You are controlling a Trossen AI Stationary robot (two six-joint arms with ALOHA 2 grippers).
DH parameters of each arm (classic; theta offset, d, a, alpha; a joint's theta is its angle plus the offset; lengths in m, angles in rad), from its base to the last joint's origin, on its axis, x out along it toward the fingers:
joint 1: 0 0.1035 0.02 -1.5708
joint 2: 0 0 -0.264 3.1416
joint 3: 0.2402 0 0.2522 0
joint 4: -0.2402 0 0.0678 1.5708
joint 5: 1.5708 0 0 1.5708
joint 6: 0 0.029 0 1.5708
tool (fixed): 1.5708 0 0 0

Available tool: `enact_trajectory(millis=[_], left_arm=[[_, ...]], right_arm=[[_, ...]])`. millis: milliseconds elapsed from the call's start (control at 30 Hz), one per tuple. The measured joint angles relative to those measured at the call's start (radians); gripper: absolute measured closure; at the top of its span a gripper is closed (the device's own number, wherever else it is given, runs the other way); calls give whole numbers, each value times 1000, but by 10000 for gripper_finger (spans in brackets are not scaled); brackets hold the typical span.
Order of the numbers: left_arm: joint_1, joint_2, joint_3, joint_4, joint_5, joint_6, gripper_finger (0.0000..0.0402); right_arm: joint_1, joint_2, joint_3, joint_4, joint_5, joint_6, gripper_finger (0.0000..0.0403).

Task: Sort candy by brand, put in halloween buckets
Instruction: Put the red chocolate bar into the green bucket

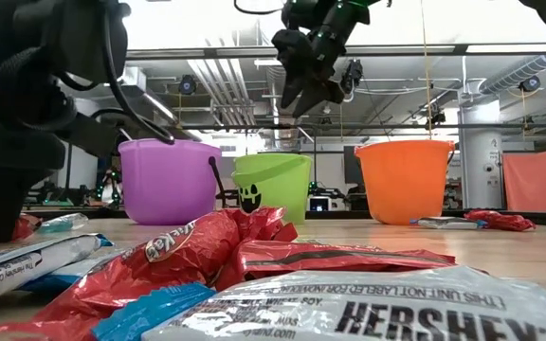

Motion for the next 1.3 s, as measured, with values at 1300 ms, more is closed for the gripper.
enact_trajectory(millis=[1300], left_arm=[[752,-64,334,843,-137,1054,376]], right_arm=[[91,-333,-13,-182,71,140,225]])
